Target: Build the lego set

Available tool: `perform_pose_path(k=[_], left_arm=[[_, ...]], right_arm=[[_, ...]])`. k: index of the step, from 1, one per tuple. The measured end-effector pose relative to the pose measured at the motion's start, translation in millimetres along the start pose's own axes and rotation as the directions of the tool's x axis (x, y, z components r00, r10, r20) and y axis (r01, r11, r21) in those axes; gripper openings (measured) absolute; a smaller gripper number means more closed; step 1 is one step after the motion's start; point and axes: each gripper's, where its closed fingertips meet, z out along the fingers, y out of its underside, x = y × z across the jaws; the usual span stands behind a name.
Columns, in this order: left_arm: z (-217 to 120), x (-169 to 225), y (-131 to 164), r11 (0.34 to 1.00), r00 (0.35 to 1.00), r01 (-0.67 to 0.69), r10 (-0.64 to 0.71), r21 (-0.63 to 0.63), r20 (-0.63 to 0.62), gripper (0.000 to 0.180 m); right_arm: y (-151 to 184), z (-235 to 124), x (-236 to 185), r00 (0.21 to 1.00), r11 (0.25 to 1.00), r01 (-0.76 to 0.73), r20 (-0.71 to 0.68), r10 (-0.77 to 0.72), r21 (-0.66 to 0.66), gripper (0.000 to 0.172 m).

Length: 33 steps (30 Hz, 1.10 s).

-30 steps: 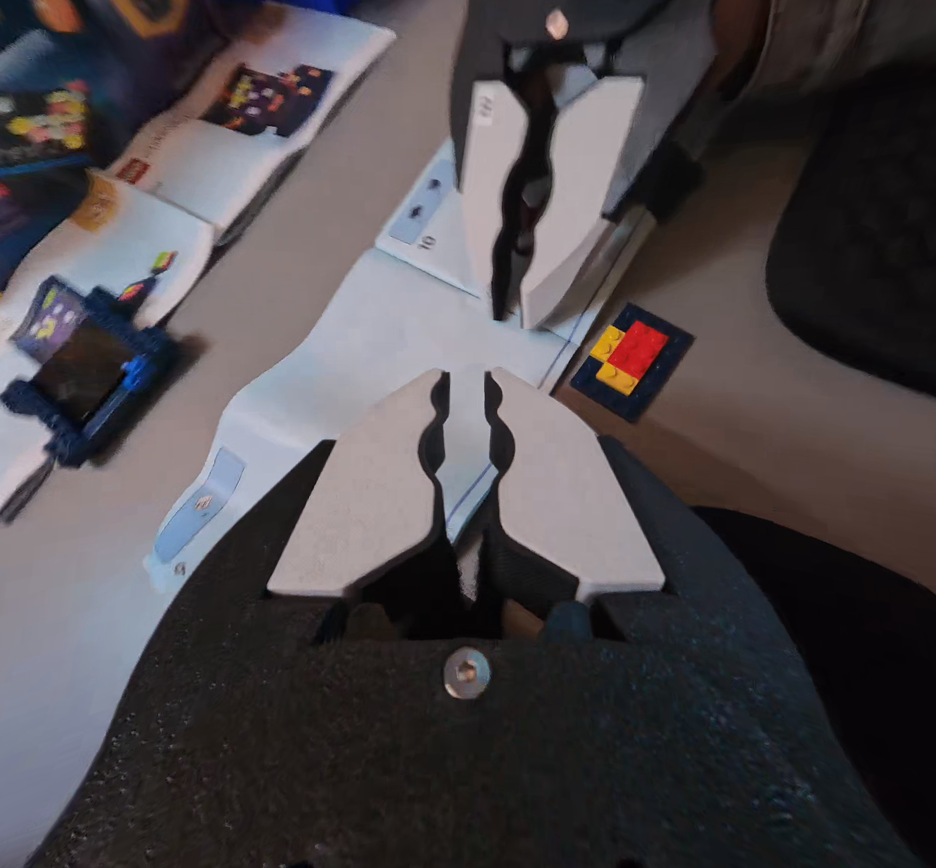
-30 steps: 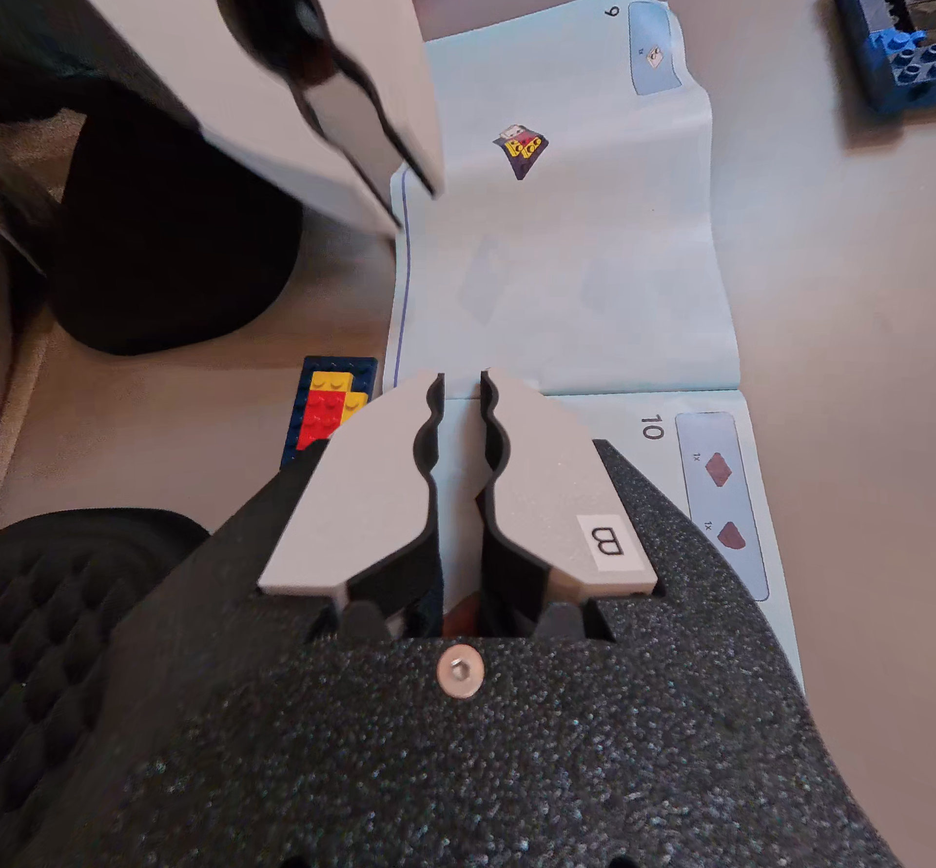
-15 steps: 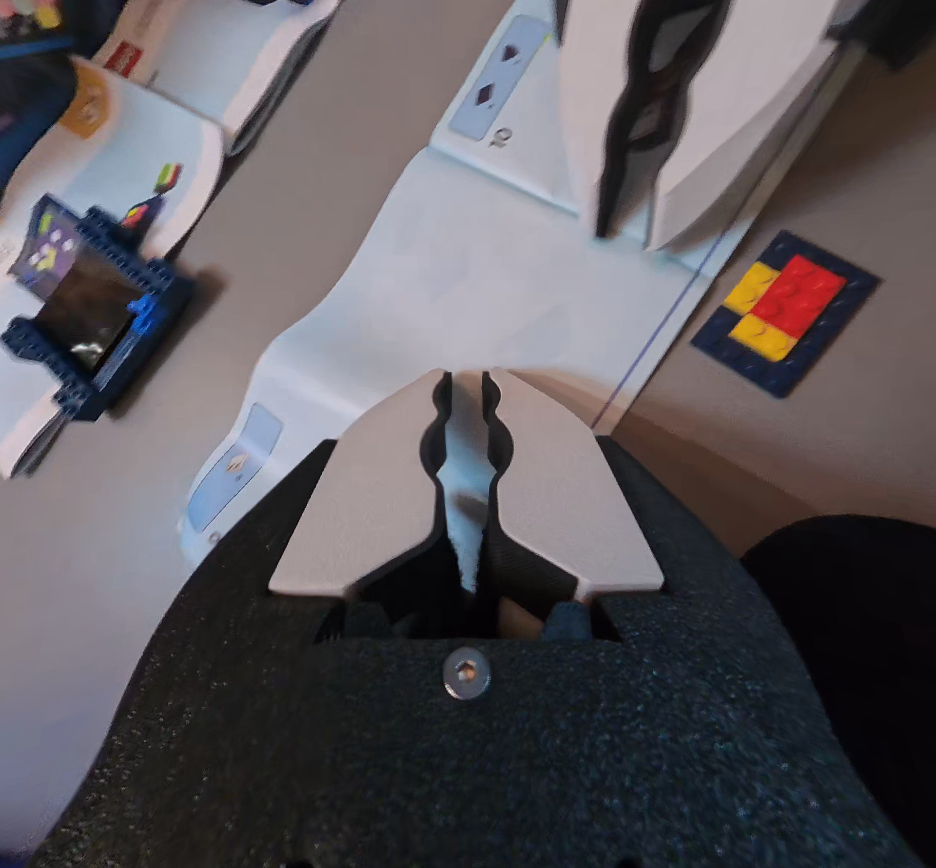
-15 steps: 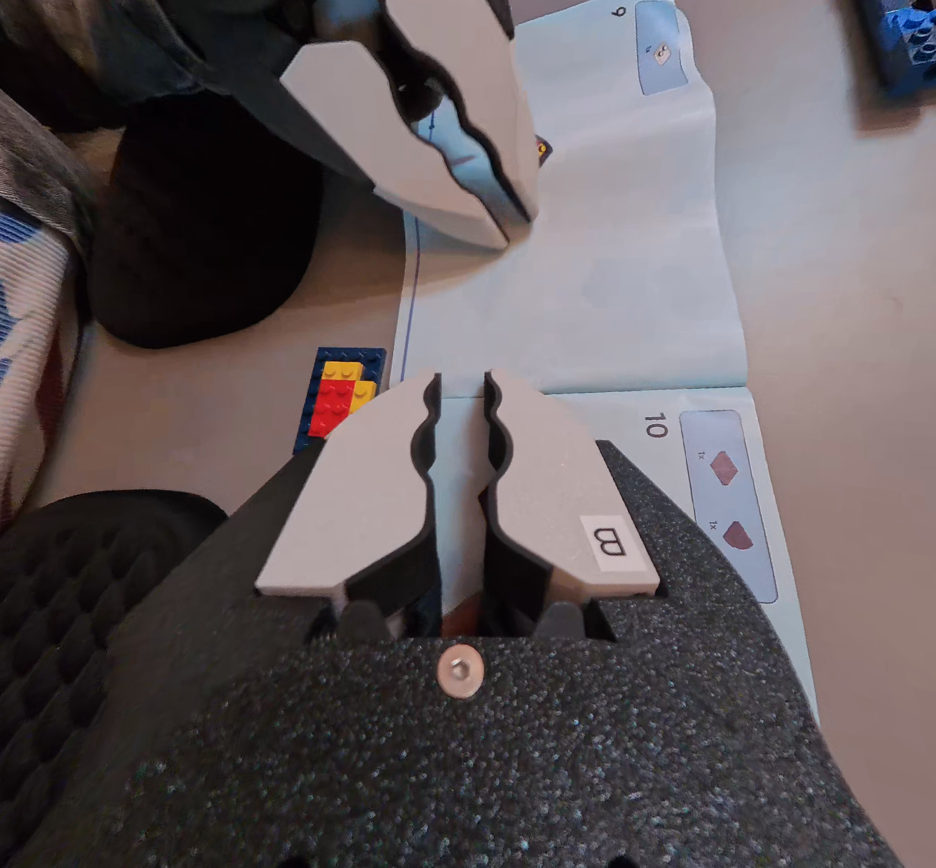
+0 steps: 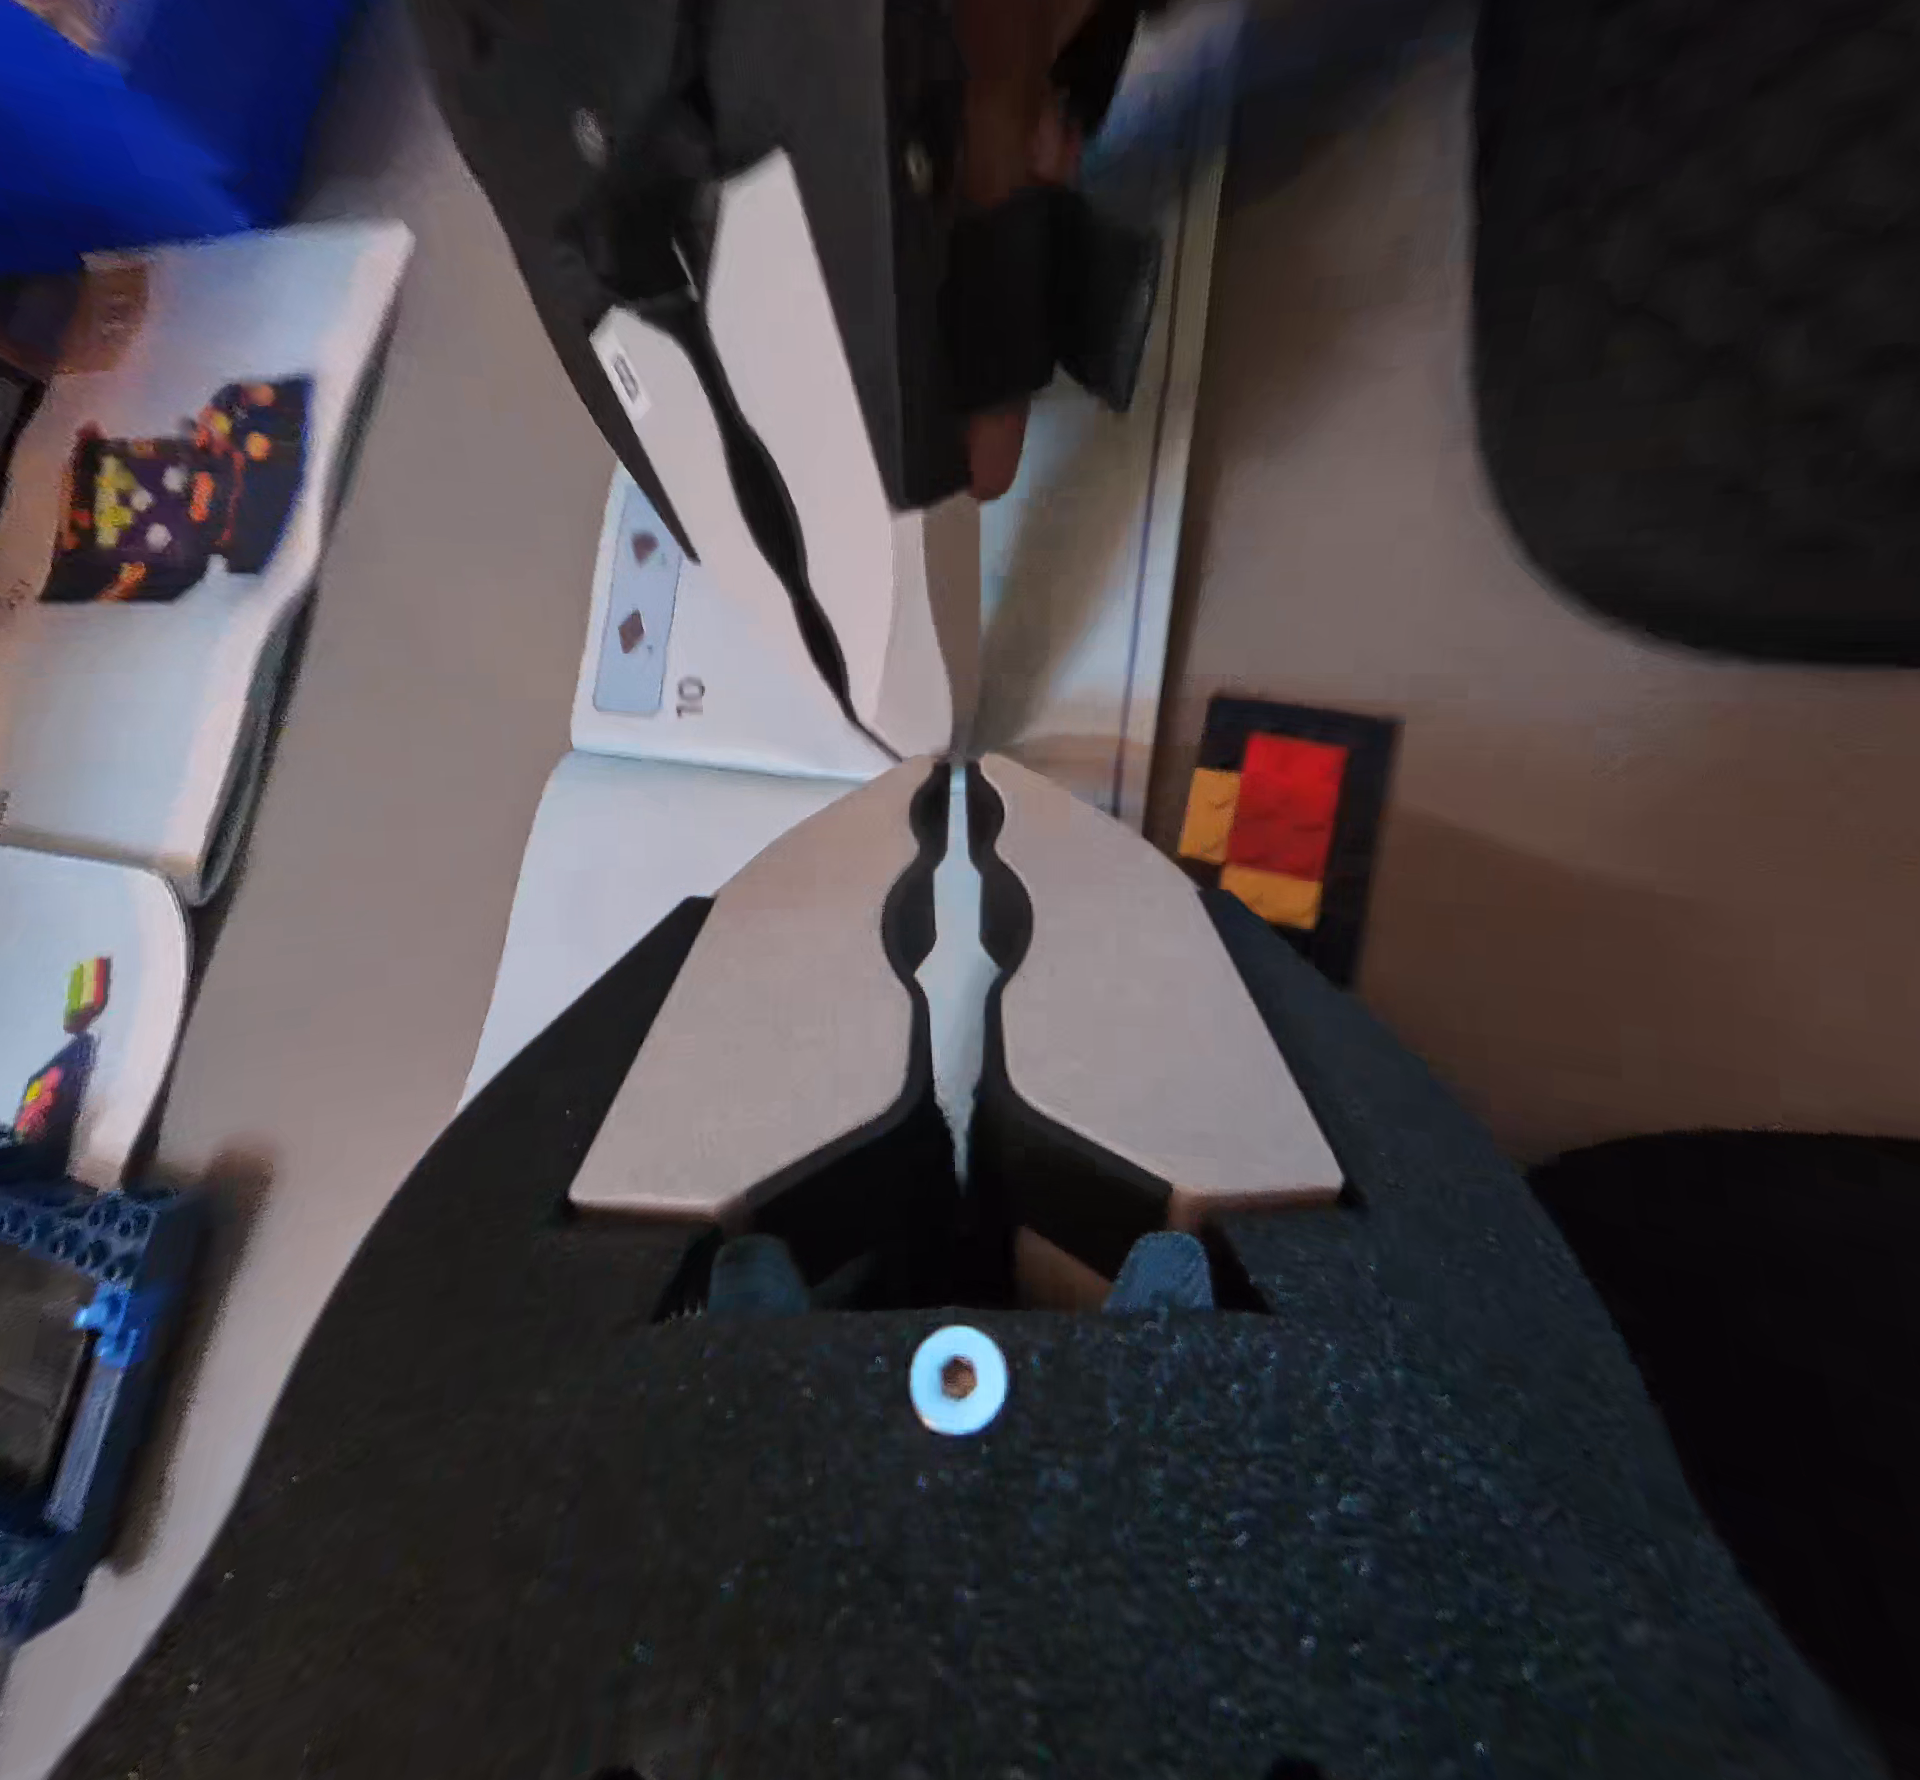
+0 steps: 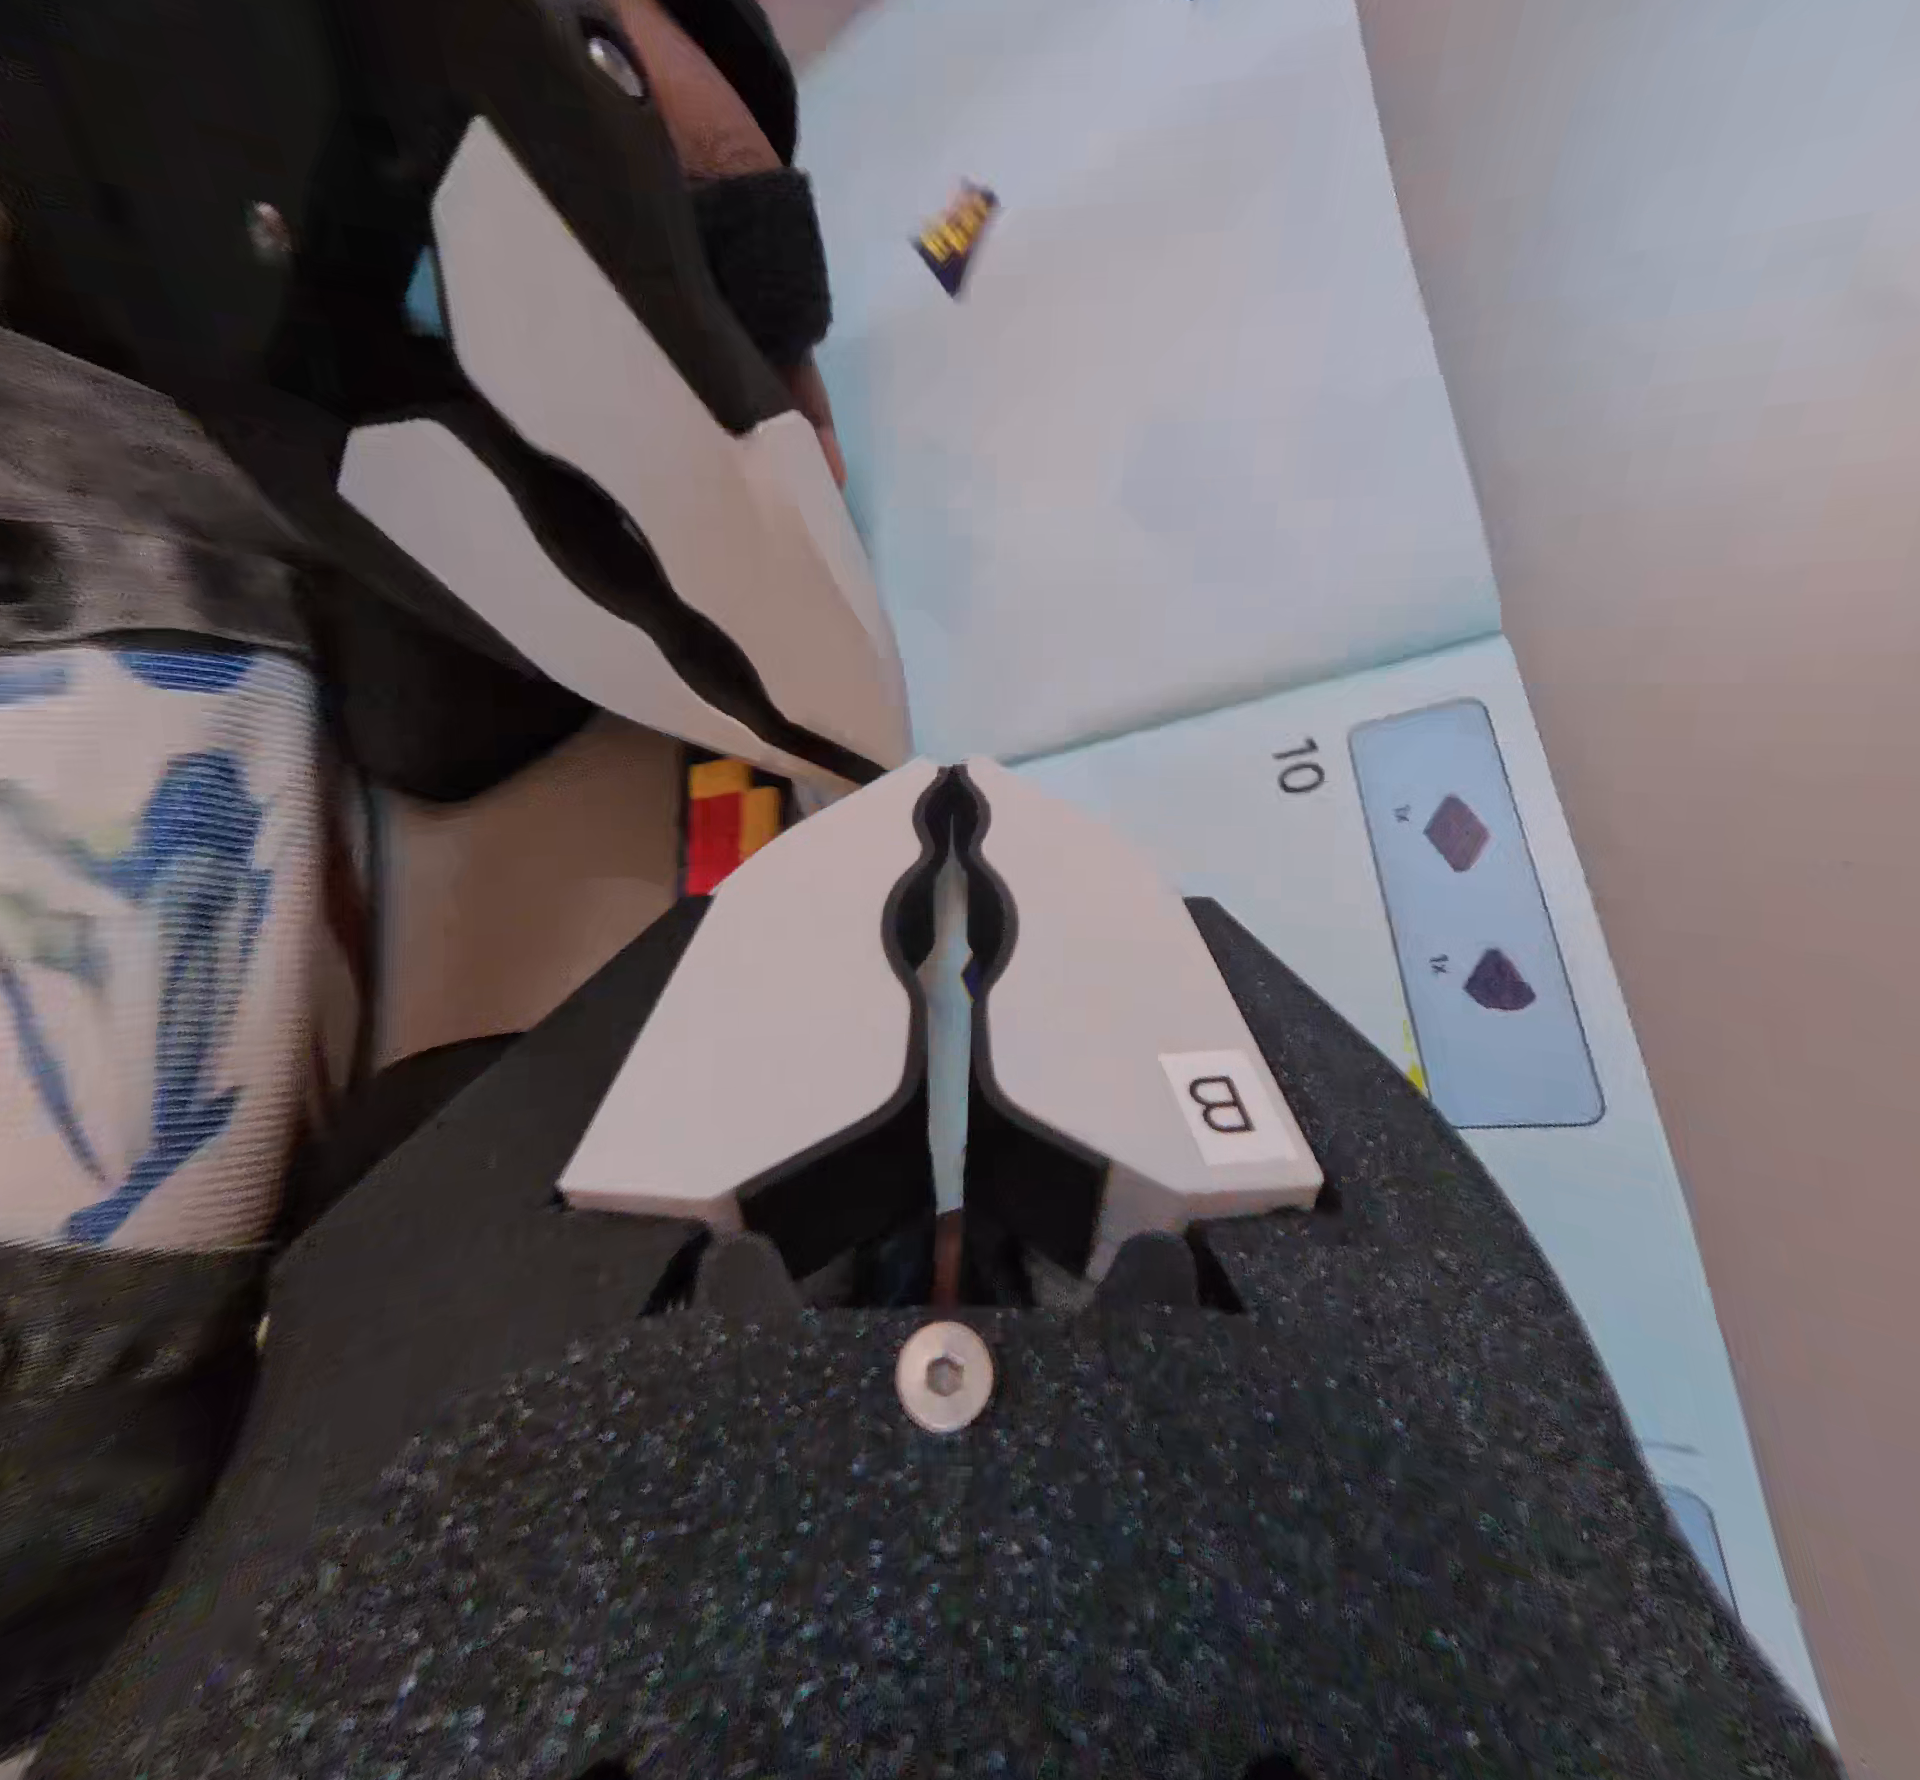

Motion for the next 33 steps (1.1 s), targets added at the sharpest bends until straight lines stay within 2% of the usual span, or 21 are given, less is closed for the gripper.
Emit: perform_pose_path(k=[1,3,5,10,13,15,17,20,22,23,24,26,27,28,30,31,33], left_arm=[[4,-4,10,0.998,1.0,-0.021,0.022,-0.052,0.021,0.001],[5,-1,10,1.0,1.0,-0.019,0.019,-0.023,0.005,0.0],[6,0,10,1.0,1.0,0.004,-0.004,0.002,0.002,0.0],[8,1,8,0.997,0.998,0.056,-0.055,0.051,-0.023,0.0],[8,0,9,0.996,0.997,0.076,-0.076,0.051,-0.018,0.0],[7,-2,11,0.991,0.992,0.127,-0.126,0.046,-0.024,0.003],[2,-6,17,0.972,0.972,0.233,-0.231,0.033,-0.045,0.009],[-17,-19,41,0.927,0.924,0.375,-0.373,0.004,-0.086,0.001],[-34,-47,66,0.877,0.877,0.48,-0.479,-0.029,0.012,0.001],[-46,-67,75,0.872,0.866,0.49,-0.485,-0.008,0.118,0.003],[-63,-87,64,0.873,0.851,0.475,-0.487,0.11,0.195,0.004],[-111,-110,15,0.808,0.818,0.383,-0.522,0.449,0.243,0.006],[-136,-118,2,0.783,0.789,0.307,-0.528,0.542,0.315,0.007],[-157,-125,-2,0.787,0.745,0.209,-0.513,0.581,0.426,0.008],[-186,-135,1,0.84,0.626,0.037,-0.442,0.542,0.642,0.008],[-191,-136,3,0.864,0.587,-0.01,-0.403,0.504,0.702,0.008],[-189,-137,6,0.888,0.575,-0.014,-0.368,0.459,0.73,0.01]], right_arm=[[-2,0,1,0.999,0.999,-0.031,0.016,0.031,0.018,0.0],[-6,-2,7,0.993,0.992,-0.118,0.034,0.117,0.054,0.0],[-7,-2,11,0.989,0.988,-0.145,0.044,0.142,0.056,0.0],[-24,0,29,0.994,0.994,-0.068,-0.078,0.074,0.084,0.0],[-26,2,33,0.995,0.986,-0.094,-0.014,0.096,0.135,0.0],[-26,2,33,0.996,0.987,-0.077,-0.023,0.081,0.138,0.0],[-25,2,33,0.997,0.988,-0.052,-0.046,0.059,0.143,0.0],[-26,2,33,0.997,0.986,-0.075,-0.02,0.079,0.148,0.0],[-26,1,33,0.996,0.984,-0.091,-0.007,0.093,0.153,0.0],[-26,1,33,0.996,0.984,-0.088,-0.011,0.091,0.153,0.0],[-26,1,33,0.996,0.985,-0.082,-0.016,0.086,0.153,0.0],[-26,1,33,0.996,0.985,-0.08,-0.019,0.083,0.153,0.0],[-26,1,33,0.996,0.985,-0.082,-0.016,0.085,0.153,0.0],[-26,1,33,0.996,0.985,-0.081,-0.016,0.085,0.153,0.0],[-26,1,33,0.997,0.986,-0.073,-0.024,0.078,0.152,0.0],[-26,1,33,0.997,0.986,-0.069,-0.028,0.075,0.152,0.0],[-26,1,33,0.997,0.986,-0.068,-0.029,0.074,0.152,0.0]])
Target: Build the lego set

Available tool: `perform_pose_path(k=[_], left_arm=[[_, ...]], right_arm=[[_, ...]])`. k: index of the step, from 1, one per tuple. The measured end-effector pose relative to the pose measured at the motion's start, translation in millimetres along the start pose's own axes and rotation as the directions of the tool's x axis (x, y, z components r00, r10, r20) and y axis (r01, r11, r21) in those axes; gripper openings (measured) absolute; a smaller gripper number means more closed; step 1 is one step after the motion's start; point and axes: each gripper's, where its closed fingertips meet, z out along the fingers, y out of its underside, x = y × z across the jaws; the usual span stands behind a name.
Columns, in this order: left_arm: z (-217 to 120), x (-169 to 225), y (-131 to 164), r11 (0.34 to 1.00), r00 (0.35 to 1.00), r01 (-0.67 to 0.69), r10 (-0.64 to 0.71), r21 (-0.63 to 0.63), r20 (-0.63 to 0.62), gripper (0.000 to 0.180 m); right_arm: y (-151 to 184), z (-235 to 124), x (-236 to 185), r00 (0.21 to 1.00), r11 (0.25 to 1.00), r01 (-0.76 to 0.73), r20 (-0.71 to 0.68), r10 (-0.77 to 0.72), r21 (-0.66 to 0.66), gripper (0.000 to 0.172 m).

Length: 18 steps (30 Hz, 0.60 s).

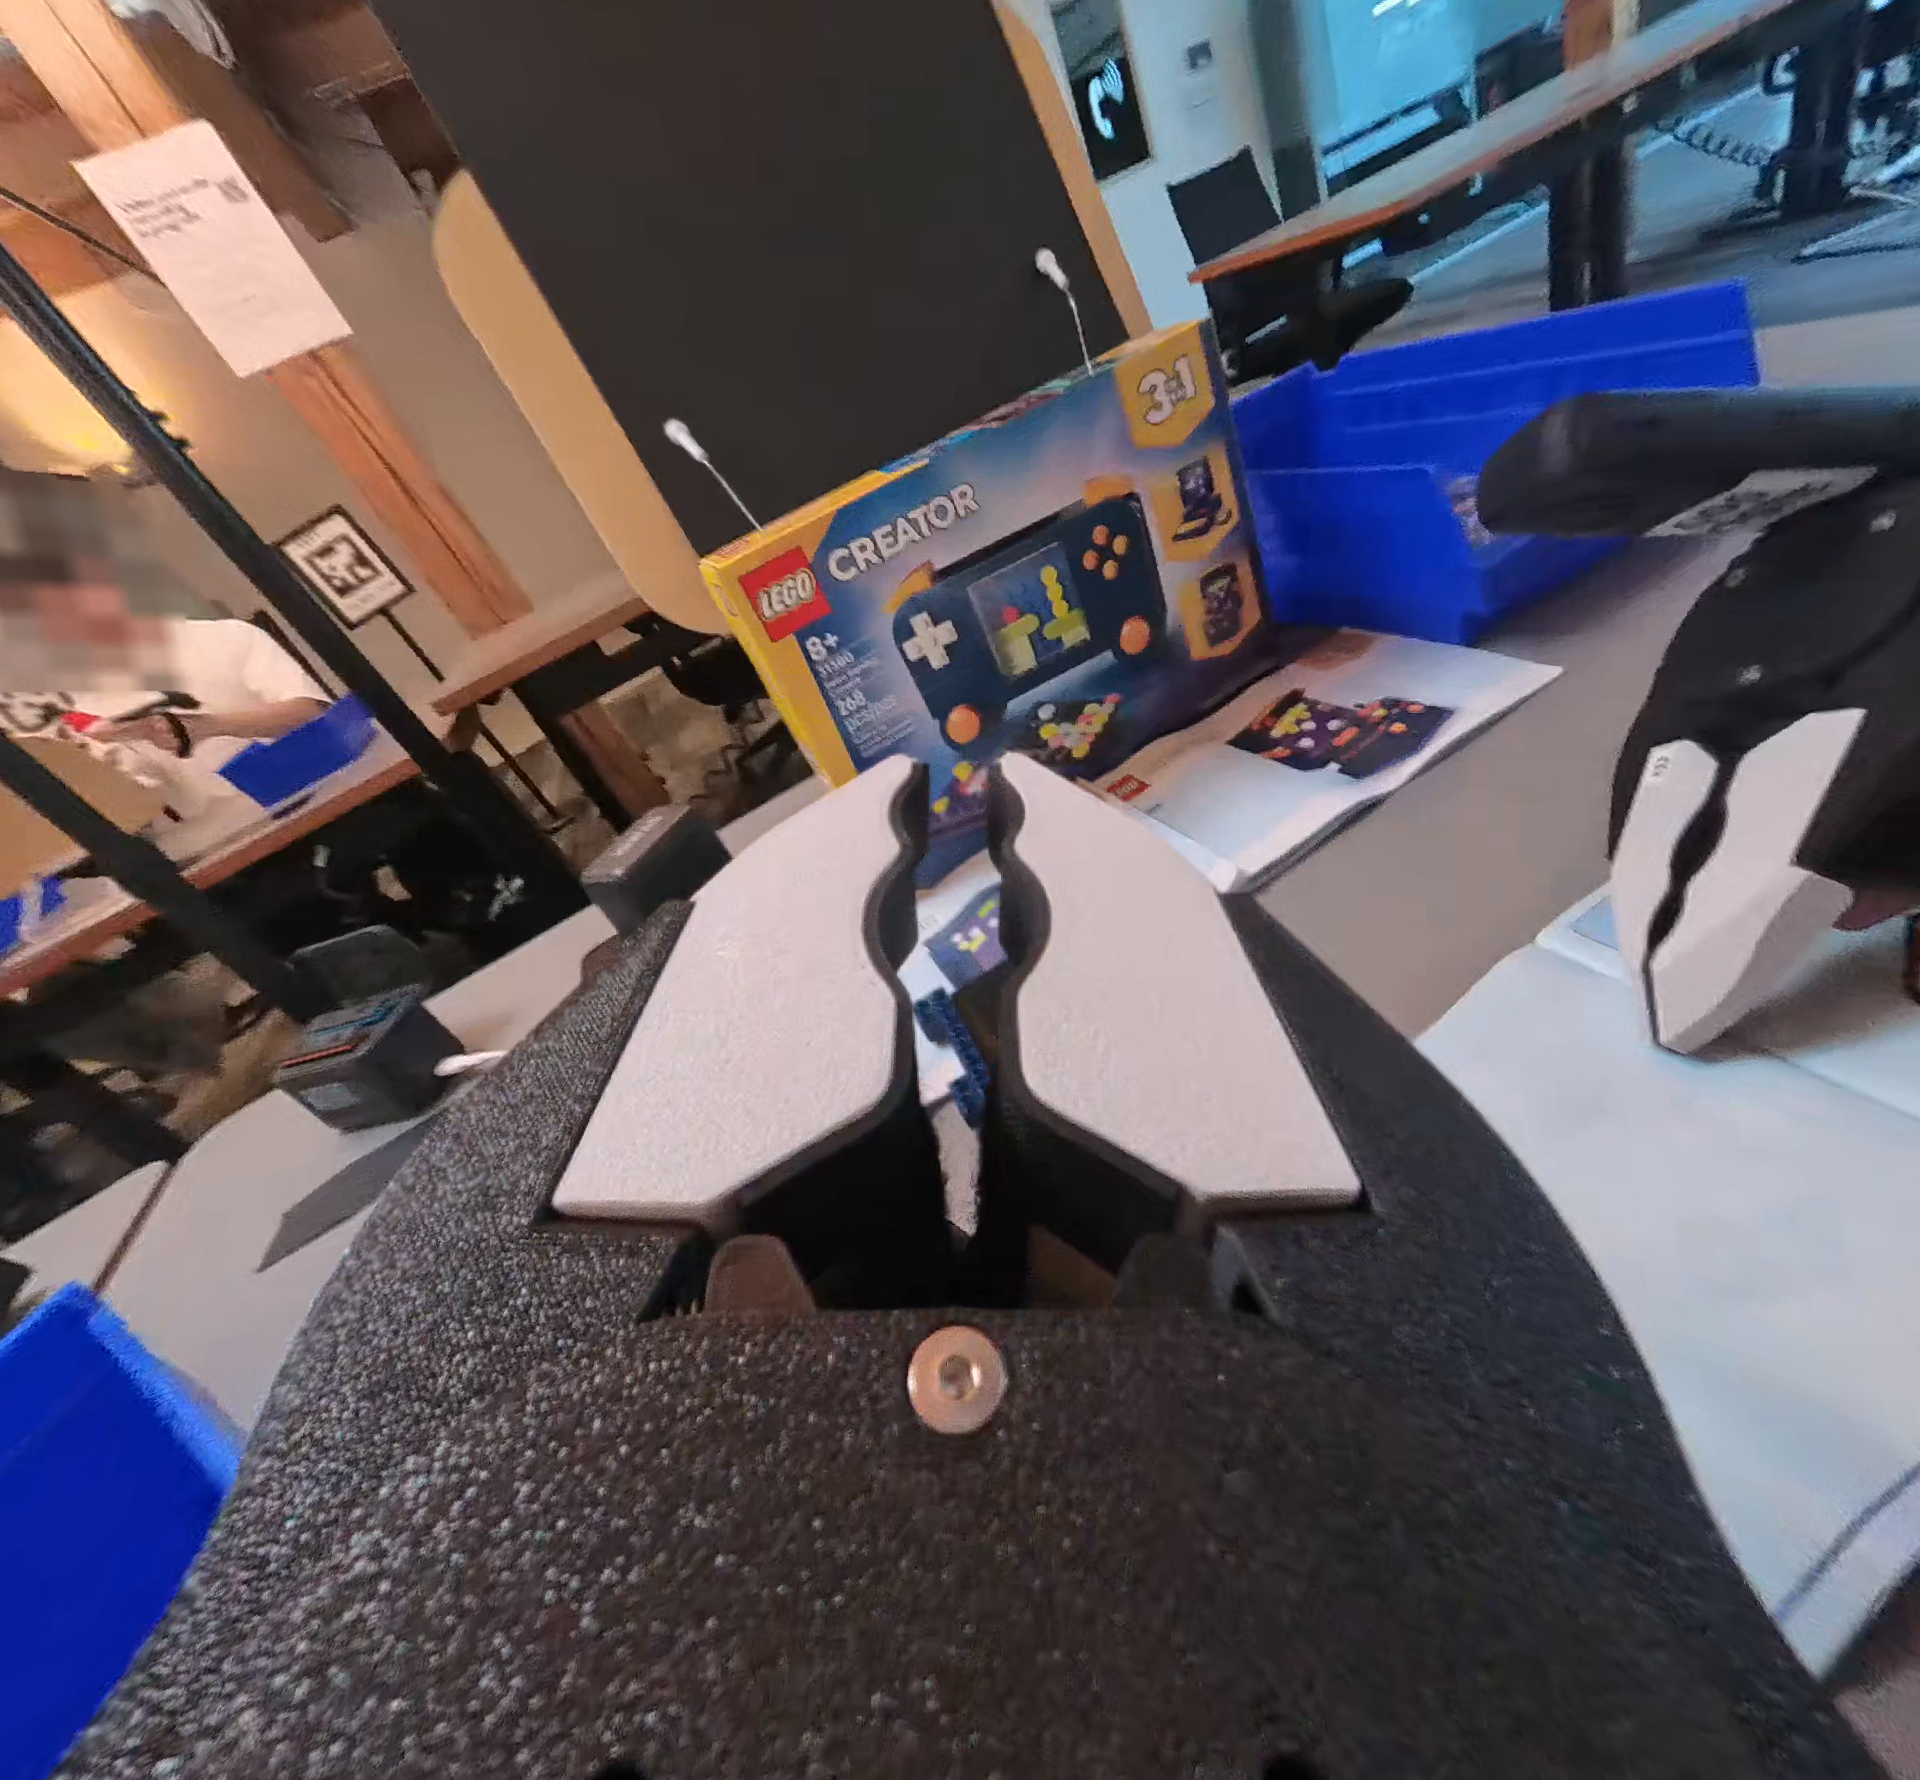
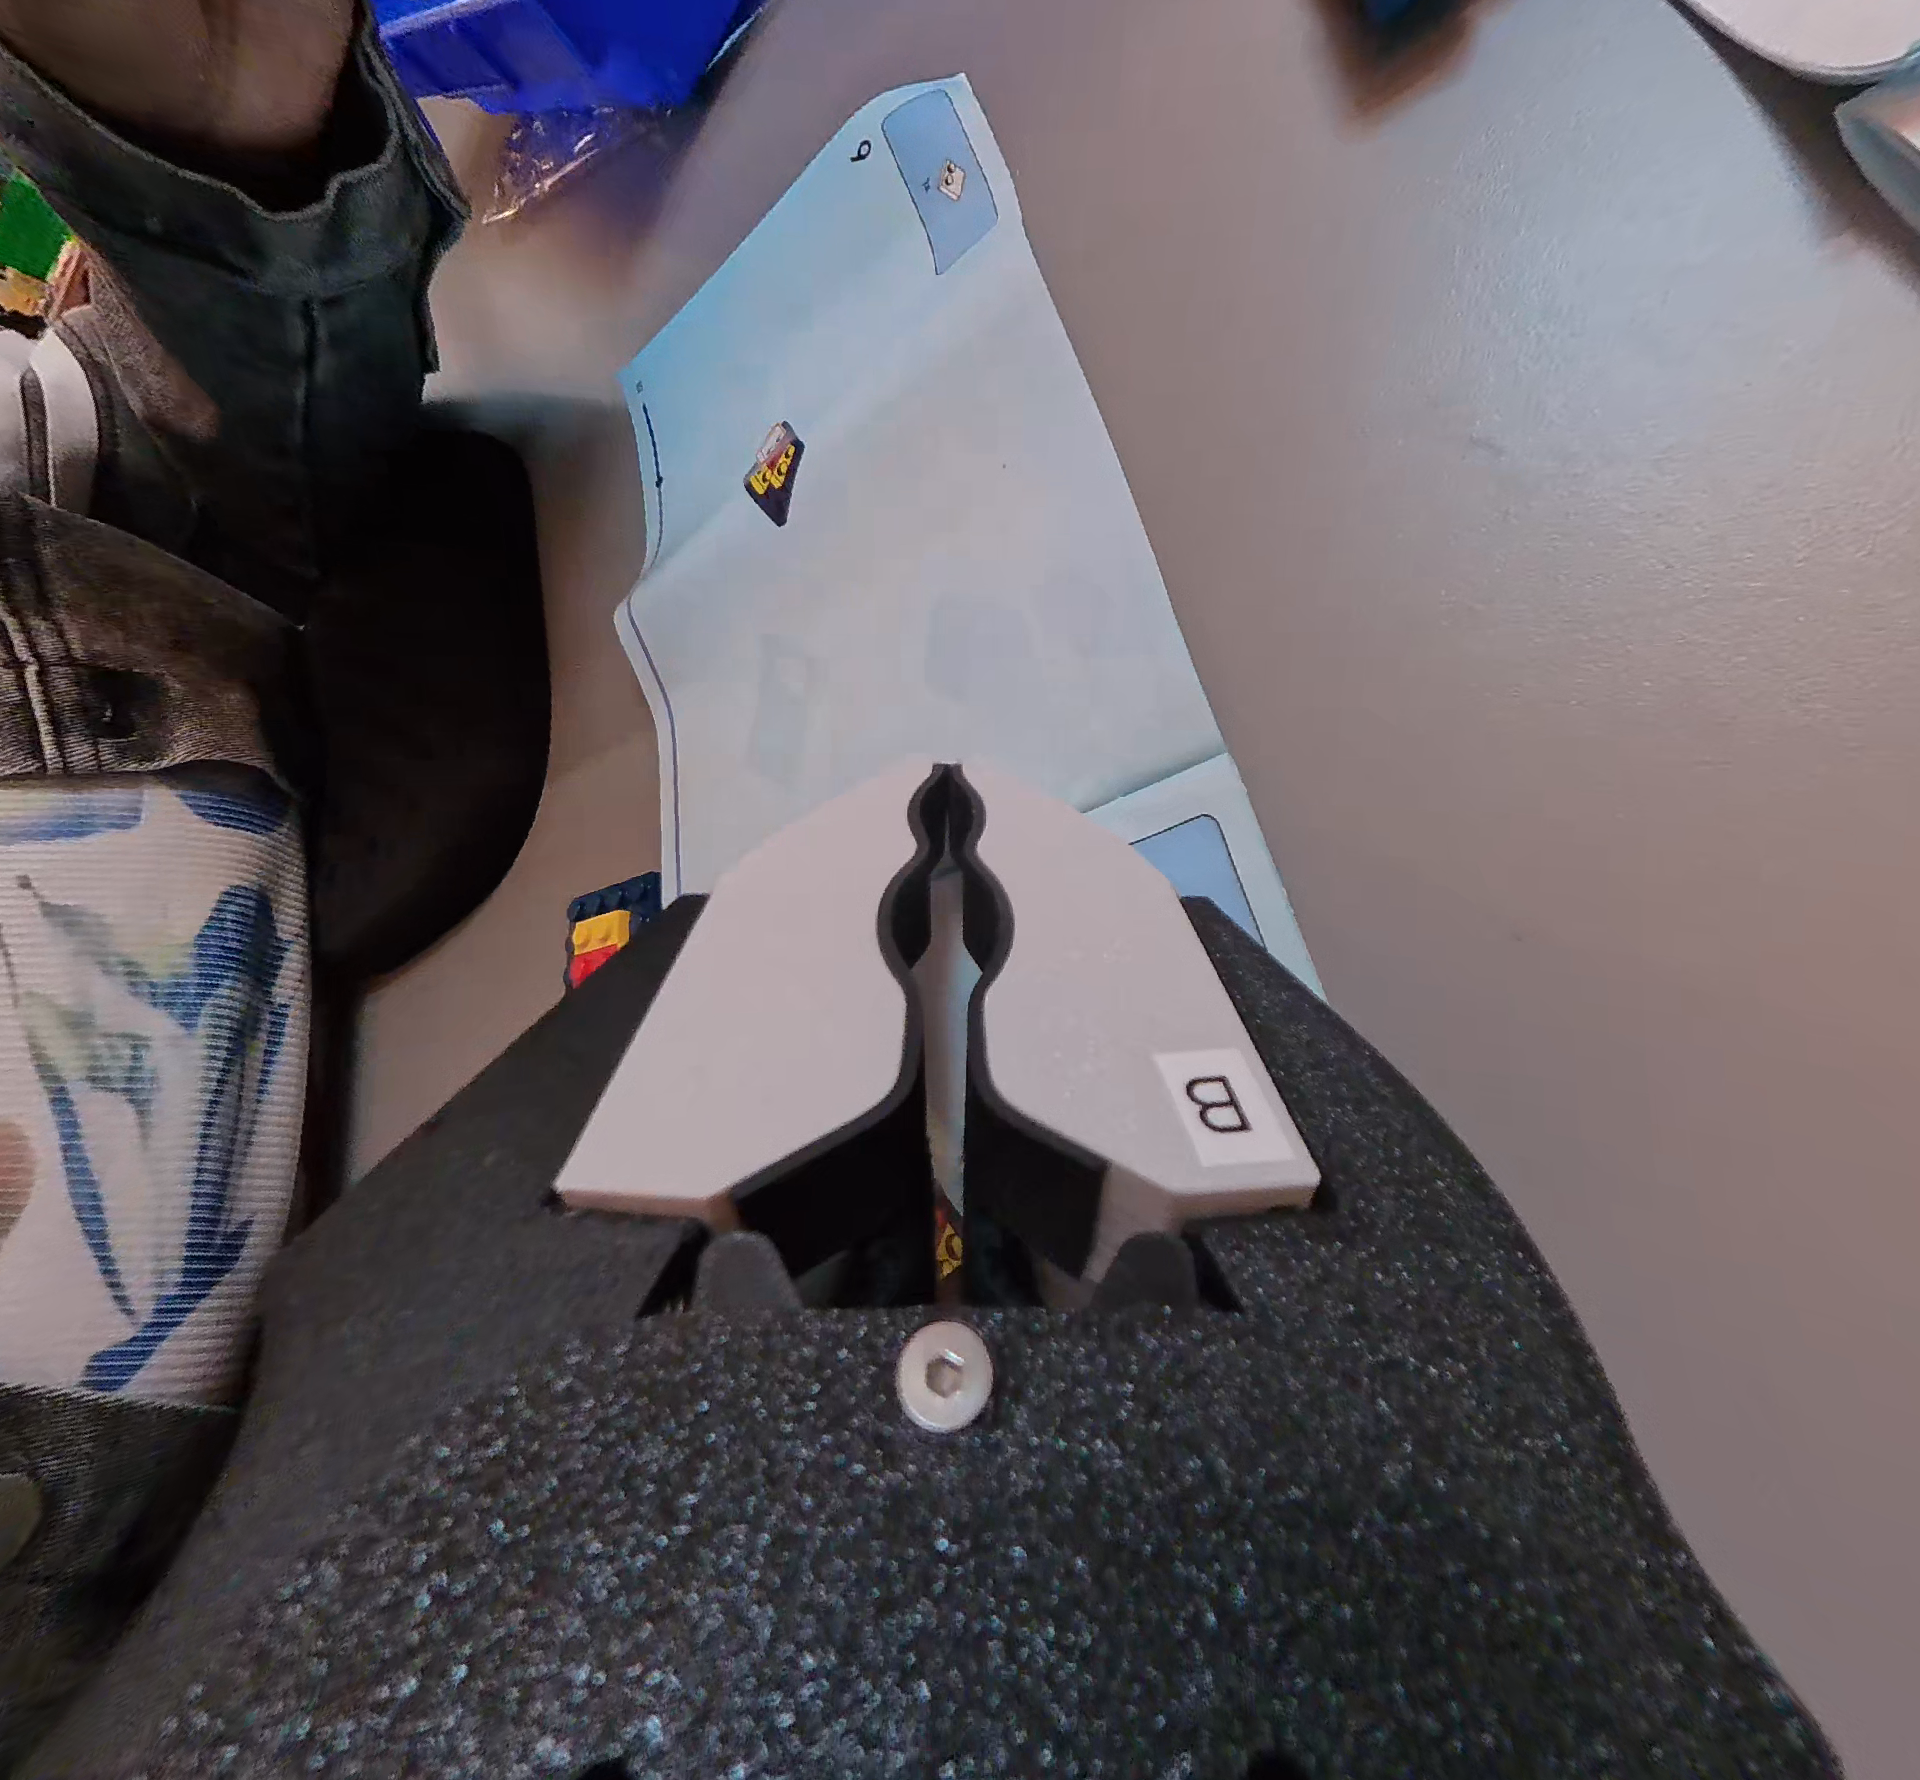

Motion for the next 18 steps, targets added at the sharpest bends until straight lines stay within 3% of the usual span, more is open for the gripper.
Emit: perform_pose_path(k=[3,6,8,10,14,18], left_arm=[[4,6,8,0.996,0.994,0.091,-0.092,-0.022,-0.054,0.015],[4,0,9,0.993,0.992,0.122,-0.122,0.001,-0.033,0.028],[1,-4,-3,0.99,0.993,0.117,-0.117,0.075,-0.011,0.045],[-1,5,-14,0.983,0.988,0.143,-0.136,0.116,-0.068,0.074],[6,56,-13,0.968,0.916,0.249,-0.241,-0.016,-0.32,0.124],[7,85,-6,0.977,0.893,0.193,-0.212,-0.088,-0.397,0.14]], right_arm=[[0,0,0,1.0,1.0,0.0,0.0,0.0,0.0,0.0],[0,0,0,1.0,1.0,0.006,-0.005,-0.006,0.0,0.0],[0,0,0,1.0,1.0,0.006,-0.005,-0.006,0.0,0.0],[0,0,0,1.0,1.0,0.004,-0.002,-0.004,0.0,0.0],[0,0,-1,1.0,1.0,0.004,0.001,-0.004,-0.001,0.0],[0,0,-1,1.0,1.0,0.006,0.0,-0.006,-0.001,0.0]])
